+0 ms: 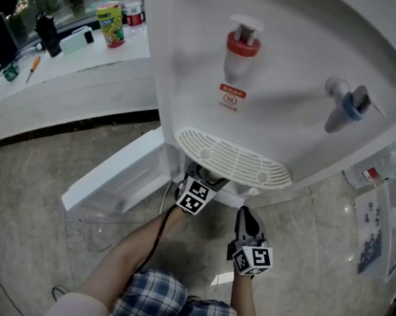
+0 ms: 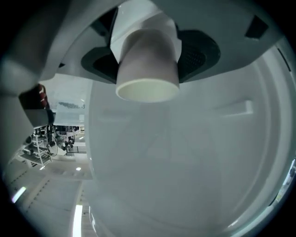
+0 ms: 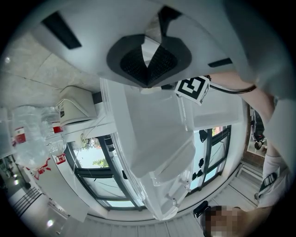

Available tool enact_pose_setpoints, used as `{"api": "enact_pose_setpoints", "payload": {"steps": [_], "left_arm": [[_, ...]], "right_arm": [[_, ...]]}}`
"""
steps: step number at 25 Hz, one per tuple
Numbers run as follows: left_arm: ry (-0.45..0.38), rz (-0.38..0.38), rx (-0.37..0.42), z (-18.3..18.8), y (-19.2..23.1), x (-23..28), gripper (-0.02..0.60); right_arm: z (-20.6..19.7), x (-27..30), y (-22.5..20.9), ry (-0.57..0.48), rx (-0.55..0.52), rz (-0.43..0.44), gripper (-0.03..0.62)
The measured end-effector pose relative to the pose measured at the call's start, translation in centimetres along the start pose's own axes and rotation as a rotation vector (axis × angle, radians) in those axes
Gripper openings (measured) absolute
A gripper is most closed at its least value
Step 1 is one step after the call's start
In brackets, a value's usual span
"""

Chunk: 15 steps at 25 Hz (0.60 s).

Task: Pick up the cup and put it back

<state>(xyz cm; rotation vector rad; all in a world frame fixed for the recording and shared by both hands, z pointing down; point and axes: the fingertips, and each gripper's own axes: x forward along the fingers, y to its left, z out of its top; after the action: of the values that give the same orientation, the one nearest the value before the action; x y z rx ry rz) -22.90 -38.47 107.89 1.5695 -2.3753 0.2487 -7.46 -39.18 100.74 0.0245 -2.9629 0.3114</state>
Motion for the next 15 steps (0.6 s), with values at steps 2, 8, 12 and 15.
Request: {"api": "enact_pose_setpoints", "payload": {"steps": [2,8,12,15], "left_arm": [[0.021,0.014,0.003,-1.1,0.4,1.0,0.403],[0.037,0.0,-0.015,-2.1,0.6,1.9,0.403],[0.022,-0.022,-0.032,-1.5,0.2,1.3,0.405],[0.008,-0.013,-0.02,-1.0,0.1,0.6,0.41]], "right_arm": [[-0.1,0.0,0.0,-0.001,0.002,-0.001,0.017],[0.0,0.1,0.2,-0.004,0.005,0.004,0.017],[0.1,0.1,0.4,-0.01,0.012,0.004,0.017],[0.2,0.1,0.4,-0.018,0.015,0.004,0.017]]}}
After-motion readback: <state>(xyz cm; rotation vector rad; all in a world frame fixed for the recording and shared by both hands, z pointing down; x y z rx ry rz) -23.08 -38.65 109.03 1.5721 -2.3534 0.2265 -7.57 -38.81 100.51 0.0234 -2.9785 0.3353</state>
